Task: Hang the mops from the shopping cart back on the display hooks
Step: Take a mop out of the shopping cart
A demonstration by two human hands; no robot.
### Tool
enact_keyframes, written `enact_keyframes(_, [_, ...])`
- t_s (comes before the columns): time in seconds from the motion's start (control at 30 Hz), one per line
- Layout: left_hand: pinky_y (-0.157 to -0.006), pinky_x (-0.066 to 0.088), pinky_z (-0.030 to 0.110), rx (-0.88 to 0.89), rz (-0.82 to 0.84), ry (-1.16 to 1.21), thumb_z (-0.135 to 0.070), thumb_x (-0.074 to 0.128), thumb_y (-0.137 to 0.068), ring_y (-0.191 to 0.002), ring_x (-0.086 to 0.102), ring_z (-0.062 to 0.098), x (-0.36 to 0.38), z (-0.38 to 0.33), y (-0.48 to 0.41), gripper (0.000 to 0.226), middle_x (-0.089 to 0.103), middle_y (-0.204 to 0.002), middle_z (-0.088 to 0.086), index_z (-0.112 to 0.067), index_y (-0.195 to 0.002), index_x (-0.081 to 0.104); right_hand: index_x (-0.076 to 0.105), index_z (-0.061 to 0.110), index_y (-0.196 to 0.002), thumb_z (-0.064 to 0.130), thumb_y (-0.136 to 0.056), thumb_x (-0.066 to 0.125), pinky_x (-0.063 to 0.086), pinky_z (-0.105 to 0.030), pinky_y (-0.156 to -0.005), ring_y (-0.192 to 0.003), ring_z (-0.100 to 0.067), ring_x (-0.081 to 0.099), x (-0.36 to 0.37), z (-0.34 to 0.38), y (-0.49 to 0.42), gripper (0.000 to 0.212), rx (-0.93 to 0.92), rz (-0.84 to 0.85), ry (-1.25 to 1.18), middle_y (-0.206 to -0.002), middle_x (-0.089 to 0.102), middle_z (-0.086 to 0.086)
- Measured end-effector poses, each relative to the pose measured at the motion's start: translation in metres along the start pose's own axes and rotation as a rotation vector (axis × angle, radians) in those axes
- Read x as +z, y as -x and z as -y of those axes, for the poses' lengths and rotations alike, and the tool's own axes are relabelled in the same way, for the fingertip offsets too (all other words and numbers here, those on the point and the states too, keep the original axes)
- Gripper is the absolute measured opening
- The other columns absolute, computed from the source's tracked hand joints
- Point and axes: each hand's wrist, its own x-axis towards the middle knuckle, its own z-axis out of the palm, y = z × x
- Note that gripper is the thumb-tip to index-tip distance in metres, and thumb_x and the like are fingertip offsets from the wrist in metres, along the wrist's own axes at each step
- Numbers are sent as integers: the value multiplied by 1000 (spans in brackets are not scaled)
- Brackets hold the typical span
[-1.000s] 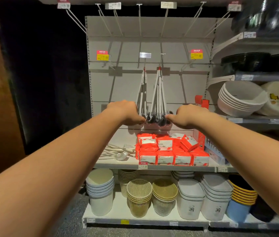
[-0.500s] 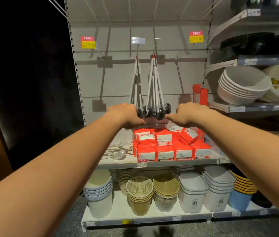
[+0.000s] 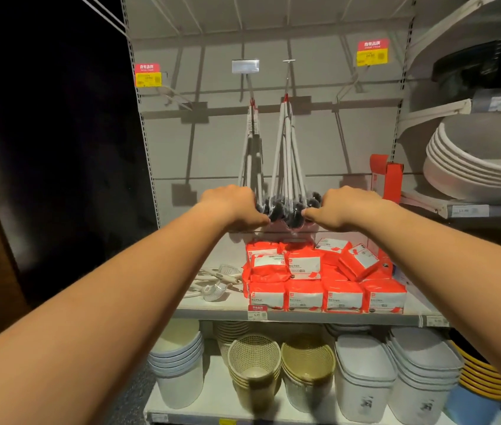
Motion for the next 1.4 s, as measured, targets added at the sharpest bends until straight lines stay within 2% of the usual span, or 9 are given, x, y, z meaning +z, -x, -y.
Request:
enact_keyframes(0.23, [-71,38,31,-52,19,15,-53,52,-90,-85,52,21,20,-36,-42,42,59,-95,1,-18,-108,65,52,13,-133,55,-95,37,44,-40,-92,-114,-30,54,16,-42,-43,58,-45,23,18,-130,56,-12])
enact_keyframes(0.33, [-71,38,31,-63,38,4,-56,52,-89,-83,53,20,29,-40,-59,43,64,-97,0,-20,-108,65,54,11,-129,55,-95,38,44,-40,-92,-114,-30,54,23,-51,-60,58,-60,40,10,-130,55,-12])
enact_keyframes(0.57, [-71,38,31,-63,38,-5,-53,52,-90,-87,53,22,41,-29,-97,42,58,-95,1,-18,-108,65,59,15,-117,55,-94,41,44,-38,-89,-99,-30,52,36,-48,-105,49,-57,36,-8,-123,57,-12])
enact_keyframes(0.67, [-72,40,31,-49,48,-7,-53,52,-90,-88,54,23,47,-17,-118,41,60,-96,2,-18,-106,64,59,15,-116,54,-95,39,44,-38,-90,-104,-31,53,38,-39,-123,49,-40,39,-9,-123,57,-12])
enact_keyframes(0.77, [-71,38,31,-23,44,-12,-53,52,-90,-87,52,22,46,-4,-139,40,57,-95,0,-19,-106,64,59,14,-114,54,-95,39,44,-37,-85,-96,-29,52,37,-28,-142,48,-18,31,-6,-110,58,-11])
enact_keyframes(0.9, [-72,38,32,19,24,2,-52,52,-89,-89,51,22,48,15,-163,38,56,-96,0,-19,-106,64,50,17,-96,53,-95,40,40,-35,-79,-88,-27,48,38,-11,-162,37,14,15,20,-95,49,-7])
enact_keyframes(1.17, [-72,38,33,97,36,7,-51,52,-90,-90,51,22,67,65,-196,36,61,-102,1,-21,-106,63,55,16,-90,51,-95,38,43,-33,-75,-86,-25,52,55,34,-194,40,62,53,26,-94,52,-7])
enact_keyframes(1.27, [-73,39,33,117,37,6,-53,51,-90,-91,52,22,76,83,-206,41,64,-108,2,-21,-111,65,56,16,-100,53,-94,38,45,-35,-78,-89,-27,53,60,48,-203,42,80,48,23,-98,52,-9])
enact_keyframes(1.4, [-70,38,33,135,75,13,-54,51,-89,-89,53,23,90,94,-218,40,59,-99,1,-20,-106,64,56,14,-108,53,-94,39,45,-37,-86,-98,-30,54,66,59,-211,45,95,57,30,-115,57,-13])
